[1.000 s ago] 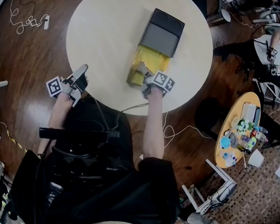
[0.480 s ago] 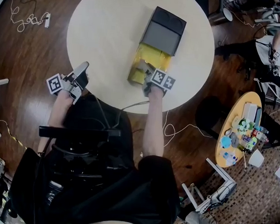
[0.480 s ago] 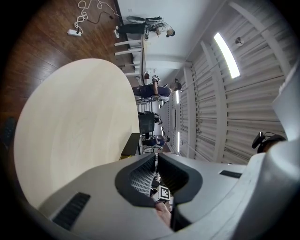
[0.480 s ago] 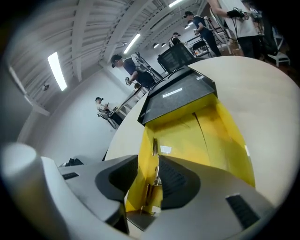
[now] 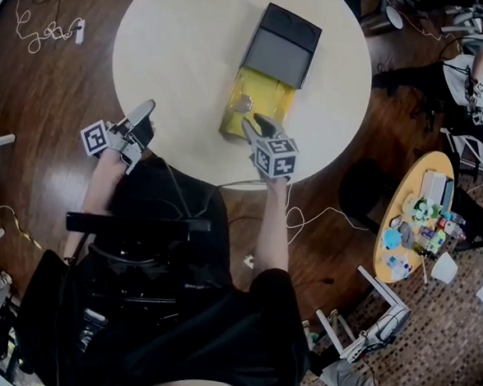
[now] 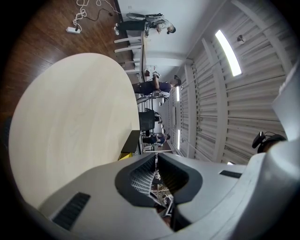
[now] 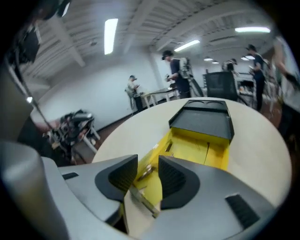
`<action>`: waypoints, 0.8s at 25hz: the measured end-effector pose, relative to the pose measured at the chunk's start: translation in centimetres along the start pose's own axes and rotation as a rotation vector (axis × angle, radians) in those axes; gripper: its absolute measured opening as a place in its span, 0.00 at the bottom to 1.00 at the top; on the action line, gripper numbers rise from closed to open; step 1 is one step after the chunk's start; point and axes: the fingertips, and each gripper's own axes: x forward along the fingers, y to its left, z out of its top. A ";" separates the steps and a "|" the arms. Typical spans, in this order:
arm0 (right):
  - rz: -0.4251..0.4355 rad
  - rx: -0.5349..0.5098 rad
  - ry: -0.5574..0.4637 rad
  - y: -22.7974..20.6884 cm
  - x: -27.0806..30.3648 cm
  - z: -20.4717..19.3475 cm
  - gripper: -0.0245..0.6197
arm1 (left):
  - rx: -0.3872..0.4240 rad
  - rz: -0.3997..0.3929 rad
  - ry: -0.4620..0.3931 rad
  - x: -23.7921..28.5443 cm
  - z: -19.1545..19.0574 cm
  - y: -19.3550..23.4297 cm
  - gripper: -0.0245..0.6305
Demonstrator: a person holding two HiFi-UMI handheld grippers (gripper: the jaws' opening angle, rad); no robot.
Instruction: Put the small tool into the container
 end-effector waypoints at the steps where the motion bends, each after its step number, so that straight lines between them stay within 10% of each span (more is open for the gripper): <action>1: 0.000 -0.120 0.065 0.9 -0.2 -1.1 0.27 | -0.001 0.001 0.003 0.1 -0.1 0.0 0.07; 5: -0.036 -0.573 0.339 2.5 -0.2 -6.0 0.27 | -0.003 0.004 0.013 0.3 -0.3 0.2 0.07; 10: -0.083 -0.889 0.512 1.8 1.9 -9.8 0.27 | -0.002 0.004 0.013 0.4 -0.4 0.2 0.07; 20: -0.060 -0.996 0.613 0.9 3.0 -12.9 0.10 | 0.004 0.008 -0.023 -0.6 0.0 0.1 0.07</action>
